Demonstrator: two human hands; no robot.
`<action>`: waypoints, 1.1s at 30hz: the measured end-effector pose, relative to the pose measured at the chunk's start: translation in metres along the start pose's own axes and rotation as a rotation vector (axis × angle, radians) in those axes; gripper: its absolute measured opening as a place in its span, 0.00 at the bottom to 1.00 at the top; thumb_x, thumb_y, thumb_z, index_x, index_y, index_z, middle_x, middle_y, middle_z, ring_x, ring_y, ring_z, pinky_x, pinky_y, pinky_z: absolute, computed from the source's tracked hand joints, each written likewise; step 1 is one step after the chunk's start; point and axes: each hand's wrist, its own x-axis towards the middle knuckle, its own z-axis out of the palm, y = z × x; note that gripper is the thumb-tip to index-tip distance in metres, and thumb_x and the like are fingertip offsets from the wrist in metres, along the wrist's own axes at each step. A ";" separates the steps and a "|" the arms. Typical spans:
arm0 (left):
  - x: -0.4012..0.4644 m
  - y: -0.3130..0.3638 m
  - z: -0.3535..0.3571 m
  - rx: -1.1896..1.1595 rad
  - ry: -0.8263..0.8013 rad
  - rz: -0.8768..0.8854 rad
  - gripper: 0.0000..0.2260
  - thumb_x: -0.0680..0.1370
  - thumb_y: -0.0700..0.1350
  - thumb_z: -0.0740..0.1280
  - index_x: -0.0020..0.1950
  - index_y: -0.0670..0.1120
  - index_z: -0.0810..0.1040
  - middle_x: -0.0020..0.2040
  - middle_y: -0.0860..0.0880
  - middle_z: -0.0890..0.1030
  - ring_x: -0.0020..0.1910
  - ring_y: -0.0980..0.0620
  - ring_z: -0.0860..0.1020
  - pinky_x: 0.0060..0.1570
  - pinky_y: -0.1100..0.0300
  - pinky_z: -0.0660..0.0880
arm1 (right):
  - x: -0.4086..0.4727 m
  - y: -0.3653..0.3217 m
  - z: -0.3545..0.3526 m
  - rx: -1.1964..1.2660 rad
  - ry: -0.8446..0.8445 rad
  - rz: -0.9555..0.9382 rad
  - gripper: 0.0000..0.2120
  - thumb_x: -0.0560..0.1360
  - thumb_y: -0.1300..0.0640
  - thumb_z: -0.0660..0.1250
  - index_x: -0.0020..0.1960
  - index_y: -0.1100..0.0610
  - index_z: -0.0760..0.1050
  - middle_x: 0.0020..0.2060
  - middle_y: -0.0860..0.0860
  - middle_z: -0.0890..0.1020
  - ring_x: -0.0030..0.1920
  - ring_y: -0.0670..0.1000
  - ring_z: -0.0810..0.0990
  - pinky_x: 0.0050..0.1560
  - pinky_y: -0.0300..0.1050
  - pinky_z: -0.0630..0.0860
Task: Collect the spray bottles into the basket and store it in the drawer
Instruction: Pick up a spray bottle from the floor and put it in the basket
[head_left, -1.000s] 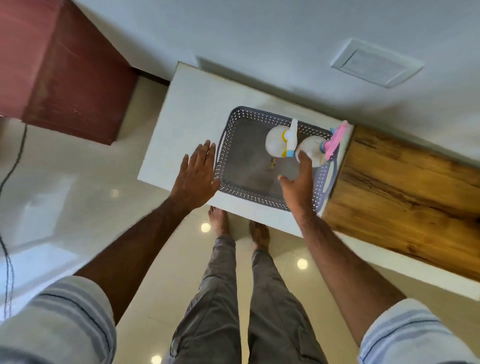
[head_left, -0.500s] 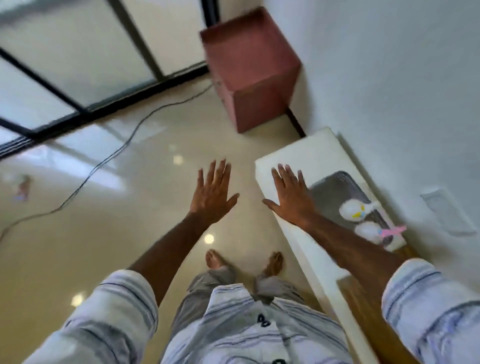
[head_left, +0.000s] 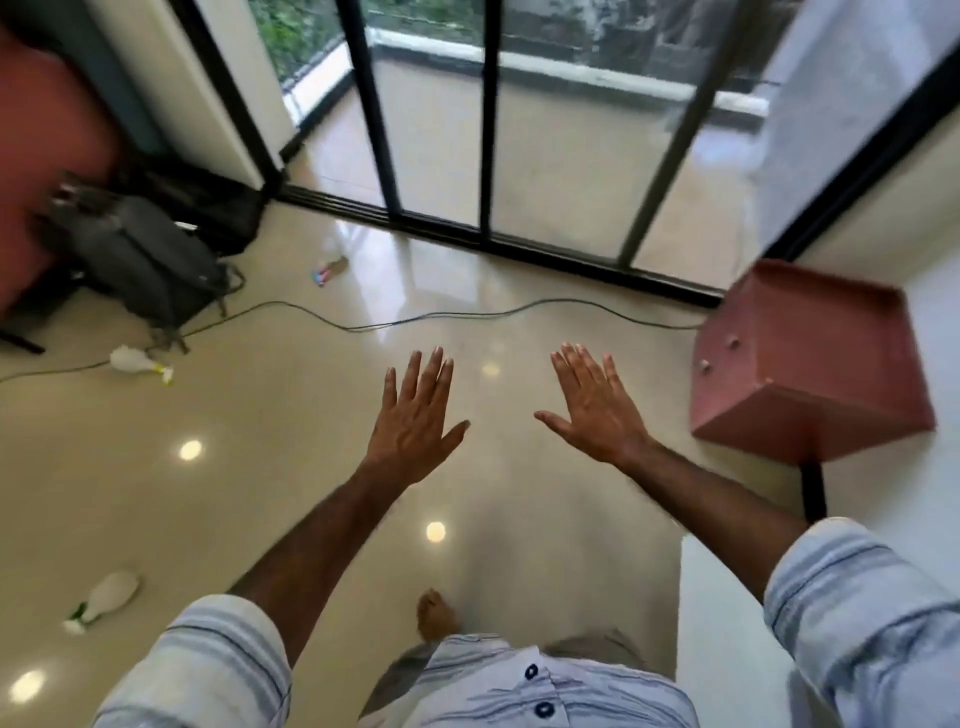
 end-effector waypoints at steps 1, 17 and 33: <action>-0.002 -0.028 0.000 0.000 0.003 -0.026 0.38 0.81 0.65 0.50 0.83 0.43 0.45 0.84 0.45 0.43 0.82 0.40 0.43 0.79 0.37 0.50 | 0.024 -0.020 -0.003 -0.002 0.004 -0.026 0.42 0.79 0.32 0.52 0.82 0.57 0.45 0.82 0.56 0.49 0.82 0.55 0.46 0.80 0.60 0.43; 0.126 -0.335 -0.015 0.008 -0.068 -0.299 0.39 0.81 0.67 0.48 0.82 0.45 0.38 0.82 0.45 0.36 0.82 0.39 0.40 0.79 0.36 0.47 | 0.361 -0.199 -0.005 0.012 -0.057 -0.277 0.41 0.80 0.34 0.52 0.82 0.57 0.42 0.82 0.56 0.48 0.82 0.55 0.45 0.80 0.61 0.44; 0.384 -0.582 -0.037 -0.014 -0.132 -0.221 0.39 0.80 0.67 0.49 0.81 0.47 0.37 0.83 0.47 0.39 0.82 0.43 0.39 0.78 0.35 0.46 | 0.700 -0.259 -0.027 0.019 -0.120 -0.225 0.41 0.80 0.36 0.53 0.82 0.57 0.42 0.82 0.57 0.47 0.82 0.56 0.45 0.80 0.61 0.45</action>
